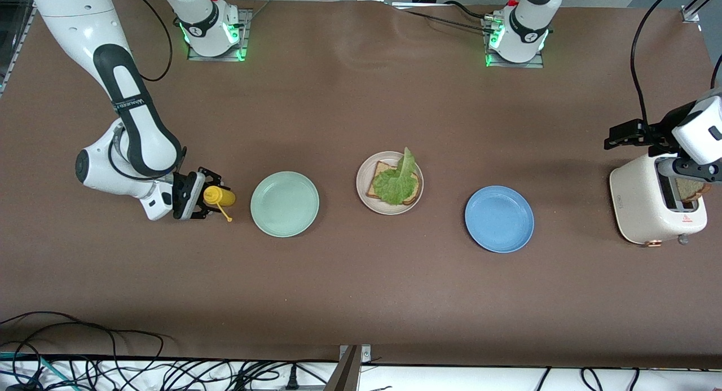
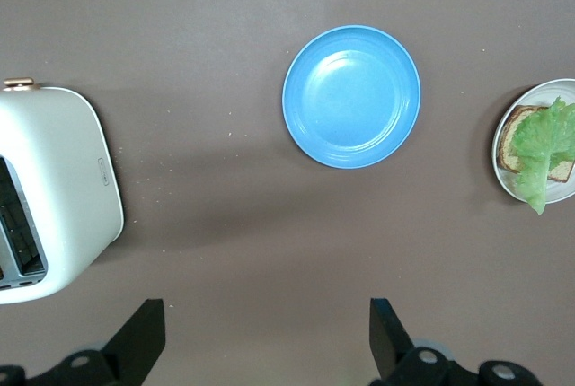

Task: Make sandwich on beige plate with both arms
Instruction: 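Lower the mustard bottle upright onto the table beside the green plate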

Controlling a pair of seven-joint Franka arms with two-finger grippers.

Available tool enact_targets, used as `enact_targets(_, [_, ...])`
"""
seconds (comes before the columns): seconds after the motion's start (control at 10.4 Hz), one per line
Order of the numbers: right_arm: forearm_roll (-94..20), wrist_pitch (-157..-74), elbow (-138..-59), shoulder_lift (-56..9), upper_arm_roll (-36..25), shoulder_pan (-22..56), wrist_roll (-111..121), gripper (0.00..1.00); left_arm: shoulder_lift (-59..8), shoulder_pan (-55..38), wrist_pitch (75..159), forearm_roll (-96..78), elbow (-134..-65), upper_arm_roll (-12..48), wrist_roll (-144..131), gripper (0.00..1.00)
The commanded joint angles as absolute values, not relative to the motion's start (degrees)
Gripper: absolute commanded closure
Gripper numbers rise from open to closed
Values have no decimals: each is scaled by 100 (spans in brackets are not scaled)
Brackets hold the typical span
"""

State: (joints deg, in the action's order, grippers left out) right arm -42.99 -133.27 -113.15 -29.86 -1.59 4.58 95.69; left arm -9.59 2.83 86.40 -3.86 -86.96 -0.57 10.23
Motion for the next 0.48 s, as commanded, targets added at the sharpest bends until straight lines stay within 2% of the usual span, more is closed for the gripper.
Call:
enact_targets(0.0, [-4447,-13315,-11425,-2682,-132,396,9502,27,-932,308,8578,-492,-8692,-62,1002,0])
enact_targets(0.38, [-4395,-12913,-11531,-2488,-386,378,9246,19,-932,299,8578,-492,-8692,-62,1011,0])
